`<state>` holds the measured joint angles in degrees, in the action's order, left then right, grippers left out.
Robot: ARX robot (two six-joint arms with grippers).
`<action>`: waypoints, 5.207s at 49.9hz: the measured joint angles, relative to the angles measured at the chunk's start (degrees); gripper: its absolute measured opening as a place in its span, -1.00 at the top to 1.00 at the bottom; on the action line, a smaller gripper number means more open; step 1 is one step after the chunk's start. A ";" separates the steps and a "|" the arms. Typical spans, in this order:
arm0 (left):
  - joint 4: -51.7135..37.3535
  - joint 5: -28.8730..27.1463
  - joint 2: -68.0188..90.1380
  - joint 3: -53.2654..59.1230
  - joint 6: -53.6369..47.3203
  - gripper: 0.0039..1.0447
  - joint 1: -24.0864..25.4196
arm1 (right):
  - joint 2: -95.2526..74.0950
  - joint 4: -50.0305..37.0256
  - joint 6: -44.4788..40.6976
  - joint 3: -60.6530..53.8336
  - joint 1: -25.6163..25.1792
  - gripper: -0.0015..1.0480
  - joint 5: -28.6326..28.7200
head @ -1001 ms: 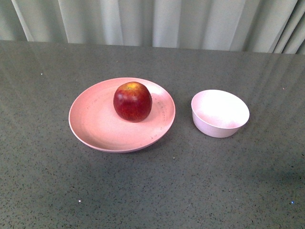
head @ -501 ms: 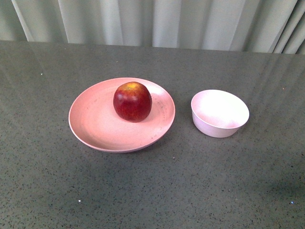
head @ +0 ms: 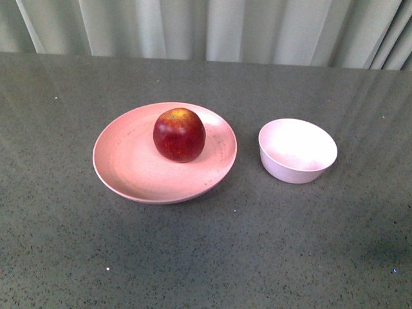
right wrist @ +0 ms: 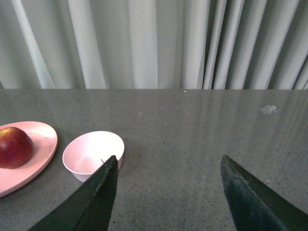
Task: Move apple from plate to bowl
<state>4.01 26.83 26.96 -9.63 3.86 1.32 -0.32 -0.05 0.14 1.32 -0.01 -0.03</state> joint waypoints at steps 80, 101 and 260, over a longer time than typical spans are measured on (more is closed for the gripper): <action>-34.36 -23.89 89.53 -46.40 3.26 -0.83 -24.96 | 0.00 0.00 0.02 0.00 0.00 -0.83 0.04; -31.54 -23.58 93.77 -50.14 2.43 -0.83 -25.38 | 0.00 0.00 0.00 0.00 0.00 -0.83 0.04; -65.22 -46.75 63.32 -19.82 -2.54 0.35 -21.86 | 0.00 0.00 0.00 0.00 0.00 -0.83 0.07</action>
<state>-61.21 -19.92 90.28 -29.45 1.32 -20.53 -0.32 -0.05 0.14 1.32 -0.01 0.03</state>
